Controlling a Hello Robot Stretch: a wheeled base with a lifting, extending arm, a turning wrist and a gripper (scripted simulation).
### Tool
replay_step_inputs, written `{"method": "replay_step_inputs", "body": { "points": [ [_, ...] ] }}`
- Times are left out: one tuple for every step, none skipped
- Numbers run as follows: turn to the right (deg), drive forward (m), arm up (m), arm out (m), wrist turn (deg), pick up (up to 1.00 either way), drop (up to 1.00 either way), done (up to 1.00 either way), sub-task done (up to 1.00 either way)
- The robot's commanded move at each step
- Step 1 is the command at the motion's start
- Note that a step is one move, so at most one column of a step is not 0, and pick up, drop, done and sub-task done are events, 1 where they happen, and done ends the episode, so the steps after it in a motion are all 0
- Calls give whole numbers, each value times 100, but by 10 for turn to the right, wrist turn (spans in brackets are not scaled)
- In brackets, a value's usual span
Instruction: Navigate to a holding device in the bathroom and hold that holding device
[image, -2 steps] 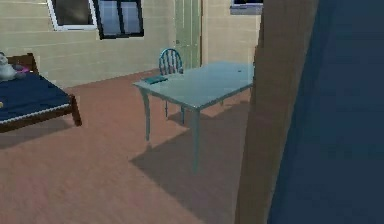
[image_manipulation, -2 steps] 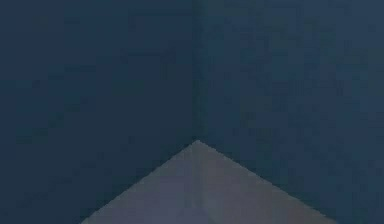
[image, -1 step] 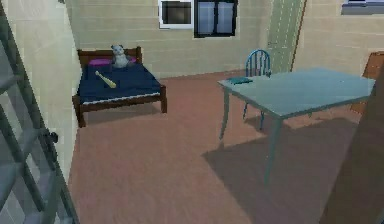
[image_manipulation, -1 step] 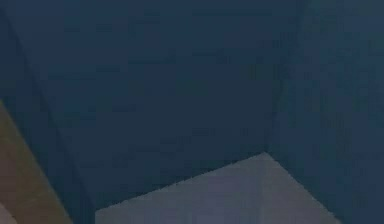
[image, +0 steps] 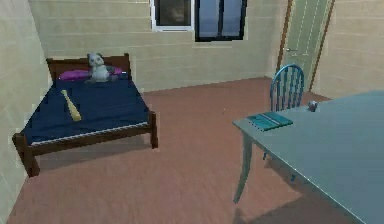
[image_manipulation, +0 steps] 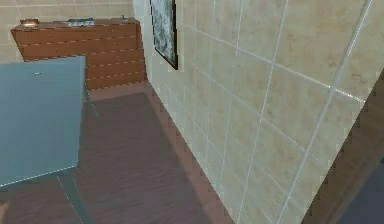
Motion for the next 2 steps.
{"method": "replay_step_inputs", "body": {
  "points": [
    [-30, 0, 0, 0, 0, 0, 0, 0, 0],
    [0, 100, 0, 0, 0, 0, 0, 0, 0]
  ]
}}
